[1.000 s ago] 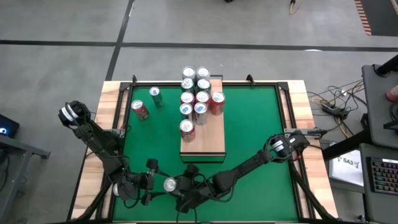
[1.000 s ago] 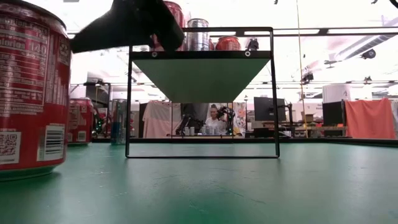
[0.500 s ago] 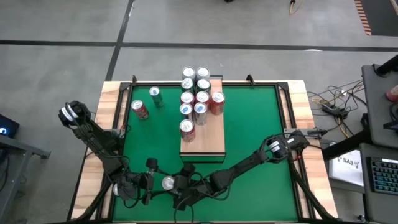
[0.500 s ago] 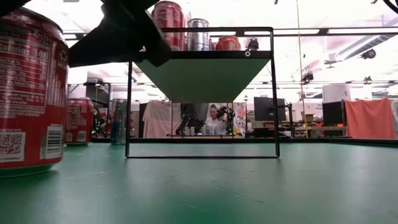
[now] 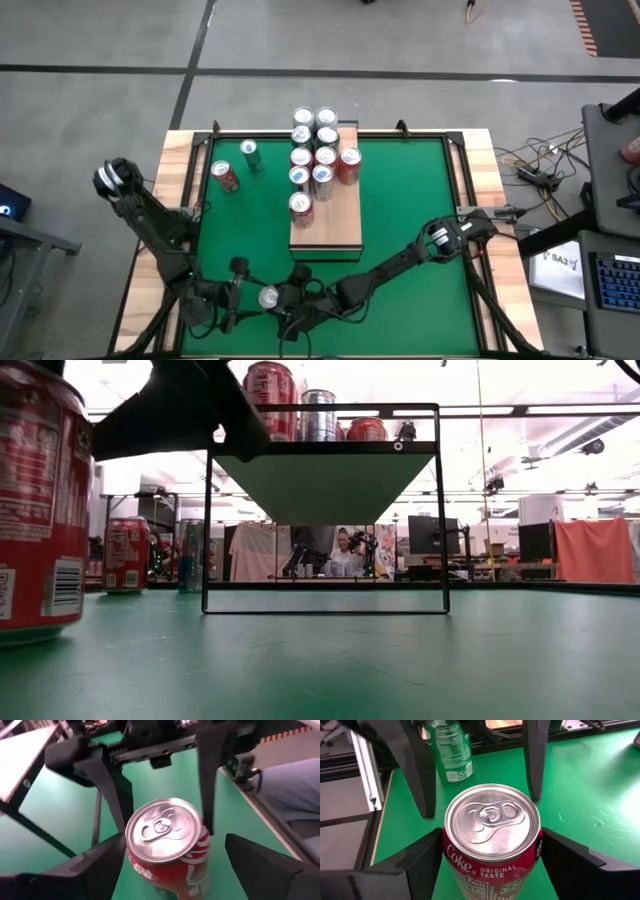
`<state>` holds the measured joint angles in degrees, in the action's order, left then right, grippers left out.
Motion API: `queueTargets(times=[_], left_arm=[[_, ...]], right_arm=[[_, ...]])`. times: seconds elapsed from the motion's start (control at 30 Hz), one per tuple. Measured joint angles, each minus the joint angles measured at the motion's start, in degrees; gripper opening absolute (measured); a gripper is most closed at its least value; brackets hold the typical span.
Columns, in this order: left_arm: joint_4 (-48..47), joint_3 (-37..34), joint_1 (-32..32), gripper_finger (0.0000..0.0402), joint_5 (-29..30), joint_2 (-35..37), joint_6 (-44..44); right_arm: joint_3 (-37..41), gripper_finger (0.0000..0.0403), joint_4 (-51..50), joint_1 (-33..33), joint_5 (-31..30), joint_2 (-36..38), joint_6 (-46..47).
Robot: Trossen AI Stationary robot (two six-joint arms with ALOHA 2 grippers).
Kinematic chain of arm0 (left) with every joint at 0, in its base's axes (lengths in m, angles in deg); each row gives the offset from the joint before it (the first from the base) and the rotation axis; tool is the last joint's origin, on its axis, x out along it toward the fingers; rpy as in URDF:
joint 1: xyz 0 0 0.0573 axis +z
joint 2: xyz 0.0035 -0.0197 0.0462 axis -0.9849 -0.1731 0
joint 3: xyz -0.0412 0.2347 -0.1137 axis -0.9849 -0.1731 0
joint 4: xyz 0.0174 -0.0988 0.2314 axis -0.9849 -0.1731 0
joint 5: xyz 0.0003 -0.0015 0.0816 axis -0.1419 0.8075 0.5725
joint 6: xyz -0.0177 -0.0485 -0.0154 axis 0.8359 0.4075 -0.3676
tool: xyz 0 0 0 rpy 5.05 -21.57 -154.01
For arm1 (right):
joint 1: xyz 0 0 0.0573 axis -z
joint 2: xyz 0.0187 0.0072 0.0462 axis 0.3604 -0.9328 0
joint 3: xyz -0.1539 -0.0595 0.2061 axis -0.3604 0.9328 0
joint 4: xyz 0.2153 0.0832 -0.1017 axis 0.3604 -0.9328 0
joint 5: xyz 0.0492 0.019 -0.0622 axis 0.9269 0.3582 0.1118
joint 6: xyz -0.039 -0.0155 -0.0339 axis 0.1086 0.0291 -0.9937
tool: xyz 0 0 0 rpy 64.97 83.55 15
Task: Place canned beverage on shelf
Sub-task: Put the red can on the shelf
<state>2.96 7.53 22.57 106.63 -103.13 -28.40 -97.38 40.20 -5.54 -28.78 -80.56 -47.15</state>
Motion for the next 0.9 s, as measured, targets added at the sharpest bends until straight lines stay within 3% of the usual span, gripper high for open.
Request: queueTargets(times=[0.13, 0.5, 0.9], left_arm=[[-7.72, 3.78, -1.5, 0.0325, 0.12, 1.51, 0.1], [-32.05, 16.57, -4.1, 0.0325, 12.03, 3.93, 0.1], [-36.28, 19.55, -4.1, 0.0325, 15.97, 4.31, -5.69]], right_arm=[[-1.08, 0.0284, -0.7, -0.73, -1.27, -0.02, -0.3], [-1.99, 0.0284, -3.36, -1.21, -4.05, 3.74, 2.09], [-2.04, 0.0284, -9.12, -2.2, -5.24, 14.85, 3.3]])
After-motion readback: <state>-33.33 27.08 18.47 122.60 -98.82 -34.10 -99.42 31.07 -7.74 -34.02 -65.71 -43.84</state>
